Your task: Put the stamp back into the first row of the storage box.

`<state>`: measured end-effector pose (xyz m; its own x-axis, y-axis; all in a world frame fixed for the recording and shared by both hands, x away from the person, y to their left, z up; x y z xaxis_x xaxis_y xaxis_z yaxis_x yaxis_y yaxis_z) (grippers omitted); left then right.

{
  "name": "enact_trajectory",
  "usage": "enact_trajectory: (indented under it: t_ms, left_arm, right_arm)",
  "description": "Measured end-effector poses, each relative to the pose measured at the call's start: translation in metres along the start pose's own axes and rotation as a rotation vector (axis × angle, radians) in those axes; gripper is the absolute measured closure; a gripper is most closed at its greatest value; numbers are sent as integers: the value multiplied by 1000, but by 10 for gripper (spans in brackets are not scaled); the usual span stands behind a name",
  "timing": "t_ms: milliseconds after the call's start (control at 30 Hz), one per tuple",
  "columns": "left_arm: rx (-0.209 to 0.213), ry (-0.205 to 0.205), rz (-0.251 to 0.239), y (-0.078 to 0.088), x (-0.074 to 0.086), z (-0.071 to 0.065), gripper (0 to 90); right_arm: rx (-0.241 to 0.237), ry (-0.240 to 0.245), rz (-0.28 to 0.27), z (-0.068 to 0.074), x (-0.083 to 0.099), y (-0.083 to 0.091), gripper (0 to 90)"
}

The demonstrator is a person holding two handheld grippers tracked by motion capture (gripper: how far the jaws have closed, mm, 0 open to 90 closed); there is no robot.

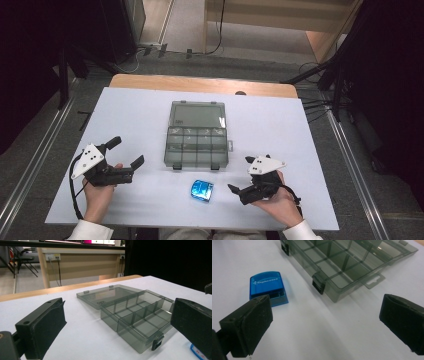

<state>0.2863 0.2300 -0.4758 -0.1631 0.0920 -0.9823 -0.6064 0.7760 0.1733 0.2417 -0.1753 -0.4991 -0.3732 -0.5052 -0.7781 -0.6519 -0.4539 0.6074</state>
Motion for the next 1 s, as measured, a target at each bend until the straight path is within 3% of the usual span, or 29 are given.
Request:
enact_trajectory:
  t_ms: [300,633,1000]
  left_arm:
    - [2,-8,-7,1,-1,-1,0]
    - [1,-14,-7,1,-1,-2,0]
    - [5,-13,-3,0,0,-2,0]
  right_arm:
    - [-43,35,77,18,-16,-10,0]
    - [-99,68,115,31,-28,-18,0]
    - [-151,169,173,52,-36,-33,0]
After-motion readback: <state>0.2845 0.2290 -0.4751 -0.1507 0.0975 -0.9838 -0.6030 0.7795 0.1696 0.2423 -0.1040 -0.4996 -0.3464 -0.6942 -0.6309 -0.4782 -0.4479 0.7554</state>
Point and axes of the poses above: each handheld gripper's, and its own axes: y roughly backward along the jaws, x roughly out of its underside, z roughly to its left, the point moved 3 cm from there along -y, roughly forward along the jaws, and after that the axes turned 10 degrees about x, right-handed, at the moved point
